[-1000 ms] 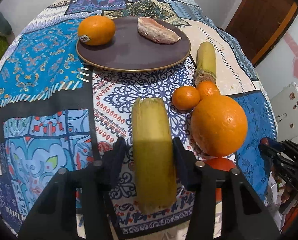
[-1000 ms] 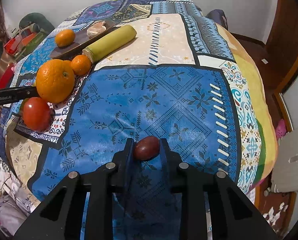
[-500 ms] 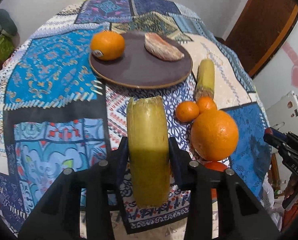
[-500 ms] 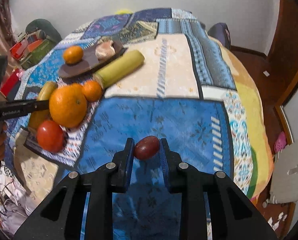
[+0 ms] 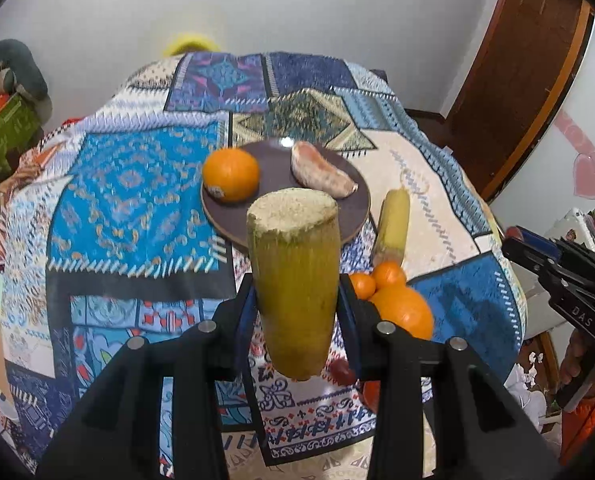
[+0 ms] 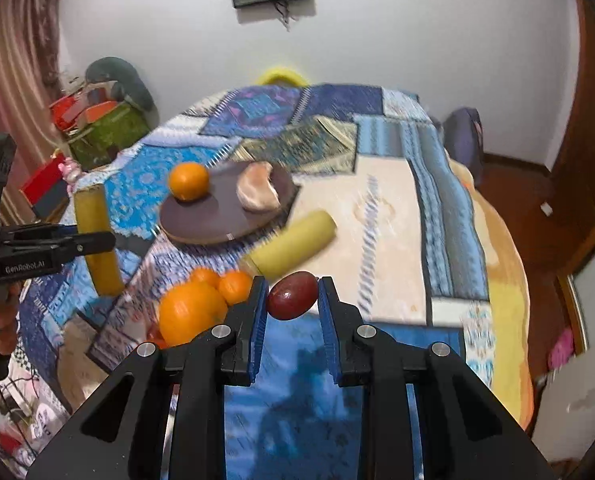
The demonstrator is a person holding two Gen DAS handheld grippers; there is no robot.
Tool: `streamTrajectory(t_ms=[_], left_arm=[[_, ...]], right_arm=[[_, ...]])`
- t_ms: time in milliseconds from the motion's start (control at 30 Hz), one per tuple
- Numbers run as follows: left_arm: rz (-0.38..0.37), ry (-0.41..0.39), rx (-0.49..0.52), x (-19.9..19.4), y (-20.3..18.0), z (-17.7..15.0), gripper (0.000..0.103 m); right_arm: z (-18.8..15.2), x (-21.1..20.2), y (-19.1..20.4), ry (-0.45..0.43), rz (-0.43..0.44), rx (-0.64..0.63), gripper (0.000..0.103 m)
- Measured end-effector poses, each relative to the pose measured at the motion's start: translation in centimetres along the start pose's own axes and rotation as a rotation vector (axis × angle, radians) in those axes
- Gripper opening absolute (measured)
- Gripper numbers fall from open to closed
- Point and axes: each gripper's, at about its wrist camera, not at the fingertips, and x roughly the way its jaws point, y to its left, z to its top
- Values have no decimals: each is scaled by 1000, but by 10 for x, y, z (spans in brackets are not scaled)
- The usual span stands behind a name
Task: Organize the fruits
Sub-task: 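Set the yellow cylinder and red date onto the plate with both tools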
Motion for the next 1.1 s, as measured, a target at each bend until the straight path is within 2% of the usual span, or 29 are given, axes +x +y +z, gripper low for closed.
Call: streamTrajectory(t_ms=[367, 633, 1100], left_arm=[[-4, -63, 1, -1, -1, 36, 38], [3, -57, -1, 22, 6, 57, 38], [-10, 20, -44, 97, 25, 74, 38]], right_arm=[[51, 8, 21, -90, 47, -60, 23], [77, 26, 27, -125, 55, -84, 23], [86, 94, 26, -43, 79, -97, 23]])
